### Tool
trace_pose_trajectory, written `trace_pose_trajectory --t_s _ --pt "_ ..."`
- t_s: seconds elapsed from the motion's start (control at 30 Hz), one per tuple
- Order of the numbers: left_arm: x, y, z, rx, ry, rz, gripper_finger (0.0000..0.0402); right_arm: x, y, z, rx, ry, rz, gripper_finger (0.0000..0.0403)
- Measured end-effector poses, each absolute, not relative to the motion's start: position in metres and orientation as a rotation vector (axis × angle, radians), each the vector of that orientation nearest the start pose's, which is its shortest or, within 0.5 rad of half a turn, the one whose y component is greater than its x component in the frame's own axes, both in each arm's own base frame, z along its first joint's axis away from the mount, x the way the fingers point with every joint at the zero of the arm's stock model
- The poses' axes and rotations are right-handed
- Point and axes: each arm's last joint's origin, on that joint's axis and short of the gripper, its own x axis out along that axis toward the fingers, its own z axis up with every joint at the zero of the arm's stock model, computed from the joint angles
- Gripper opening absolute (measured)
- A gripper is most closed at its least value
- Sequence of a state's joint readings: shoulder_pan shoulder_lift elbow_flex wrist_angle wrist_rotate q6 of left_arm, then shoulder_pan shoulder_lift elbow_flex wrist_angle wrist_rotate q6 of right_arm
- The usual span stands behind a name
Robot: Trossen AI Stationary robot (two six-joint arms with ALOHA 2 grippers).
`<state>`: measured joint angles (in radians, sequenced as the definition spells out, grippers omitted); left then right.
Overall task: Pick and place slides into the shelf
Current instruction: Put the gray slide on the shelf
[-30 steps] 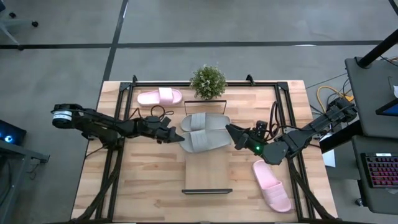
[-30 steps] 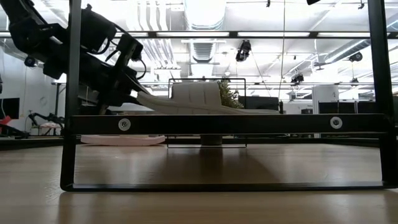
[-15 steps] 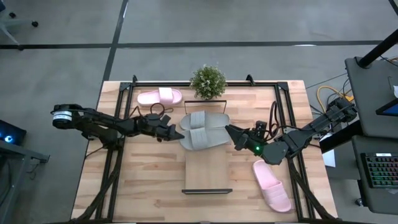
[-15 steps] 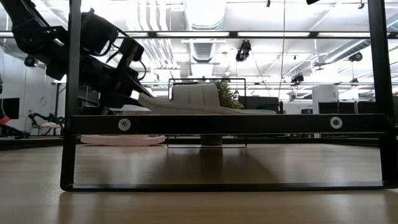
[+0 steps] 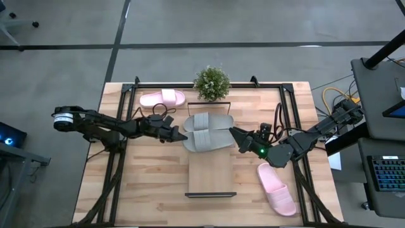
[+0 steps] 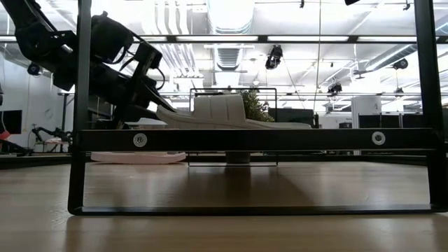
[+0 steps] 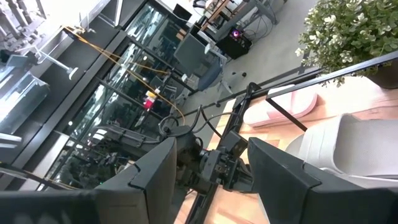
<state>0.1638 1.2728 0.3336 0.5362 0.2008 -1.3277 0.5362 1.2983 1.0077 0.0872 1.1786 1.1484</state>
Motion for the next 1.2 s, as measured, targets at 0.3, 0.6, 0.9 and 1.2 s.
trace_pose_trajectory --t_s 0.3,0.6,0.9,1.2 --pt "0.2217 0.0310 0.1555 -1.377 0.367 0.236 0.0047 0.2526 0.1190 0.3292 0.948 -0.243 -0.635 0.0189" --pt "0.2216 0.0309 0.1553 -1.374 0.371 0.235 0.0048 0.2526 0.1190 0.3292 0.945 -0.242 -0.635 0.0189" --pt "0.2211 0.0334 0.1550 -1.362 0.369 0.240 0.0109 0.2526 0.1190 0.3292 0.942 -0.240 -0.635 0.0189" --pt "0.2183 0.0377 0.1505 -1.398 0.398 0.296 0.0205 0.2527 0.1193 0.3291 0.929 -0.230 -0.630 0.0190"
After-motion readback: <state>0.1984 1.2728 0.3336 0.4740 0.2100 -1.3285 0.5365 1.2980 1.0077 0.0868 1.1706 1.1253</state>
